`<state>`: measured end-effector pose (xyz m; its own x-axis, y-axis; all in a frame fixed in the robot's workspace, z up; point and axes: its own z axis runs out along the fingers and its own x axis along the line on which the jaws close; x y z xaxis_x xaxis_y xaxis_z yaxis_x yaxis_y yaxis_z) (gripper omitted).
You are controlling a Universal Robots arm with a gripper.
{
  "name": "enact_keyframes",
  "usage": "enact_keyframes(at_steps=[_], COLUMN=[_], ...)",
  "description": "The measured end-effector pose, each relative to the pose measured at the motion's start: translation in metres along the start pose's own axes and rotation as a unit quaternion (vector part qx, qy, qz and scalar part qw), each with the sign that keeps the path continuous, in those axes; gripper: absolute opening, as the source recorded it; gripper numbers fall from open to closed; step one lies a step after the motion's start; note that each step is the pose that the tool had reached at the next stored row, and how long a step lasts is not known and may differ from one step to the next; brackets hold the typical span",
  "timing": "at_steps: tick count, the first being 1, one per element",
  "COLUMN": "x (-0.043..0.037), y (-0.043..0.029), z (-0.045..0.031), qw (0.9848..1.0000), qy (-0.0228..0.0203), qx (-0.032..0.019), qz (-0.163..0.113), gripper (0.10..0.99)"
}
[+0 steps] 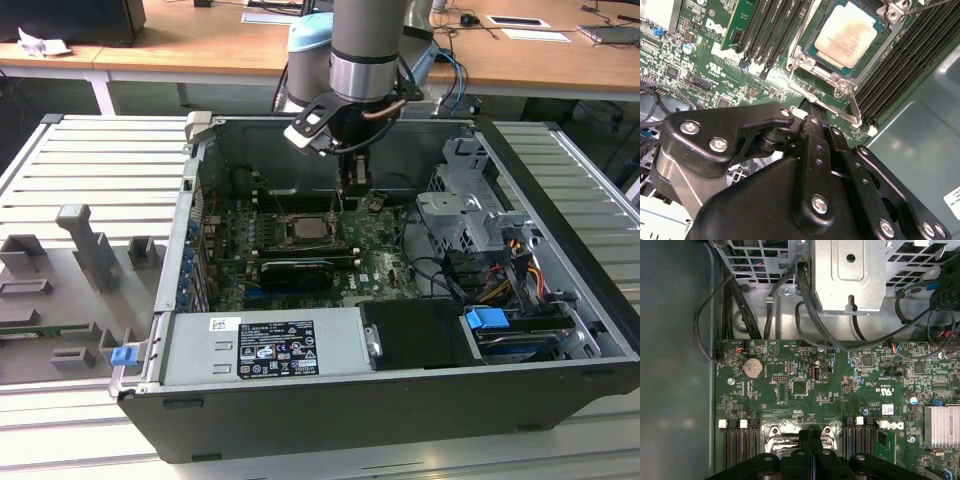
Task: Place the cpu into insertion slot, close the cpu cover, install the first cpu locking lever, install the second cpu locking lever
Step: 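Close the cpu cover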
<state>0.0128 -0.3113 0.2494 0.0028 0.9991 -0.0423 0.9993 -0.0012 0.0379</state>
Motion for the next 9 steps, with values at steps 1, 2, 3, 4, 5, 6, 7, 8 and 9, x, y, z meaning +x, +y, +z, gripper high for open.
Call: enact_keyframes(at_steps=[1,2,3,4,5,6,7,8,9], x=[0.0,0.0,0.0,0.0,0.0001,0.0002,0.0003,0.0004,0.0004], y=[-0.0013,-0.0031,-0.0046,-0.006,-0.0082,-0.0125,-0.015,-0.0174,-0.0196], z=[0.0,0.0,0.0001,0.0001,0.0004,0.0005,0.0006,0.001,0.0017], qw=[1.0,1.0,1.0,1.0,1.0,1.0,1.0,1.0,1.0], qy=[-0.0001,0.0,0.0,0.0,0.0001,0.0,0.0,0.0001,0.0001], qx=[0.0,0.0,0.0,0.0,0.0,0.0,0.0,0.0,0.0], qz=[0.0,0.0,0.0,0.0,0.0,0.0,0.0,0.0,0.0], gripper=[0.106,0.106,0.106,0.106,0.106,0.106,0.106,0.106,0.106])
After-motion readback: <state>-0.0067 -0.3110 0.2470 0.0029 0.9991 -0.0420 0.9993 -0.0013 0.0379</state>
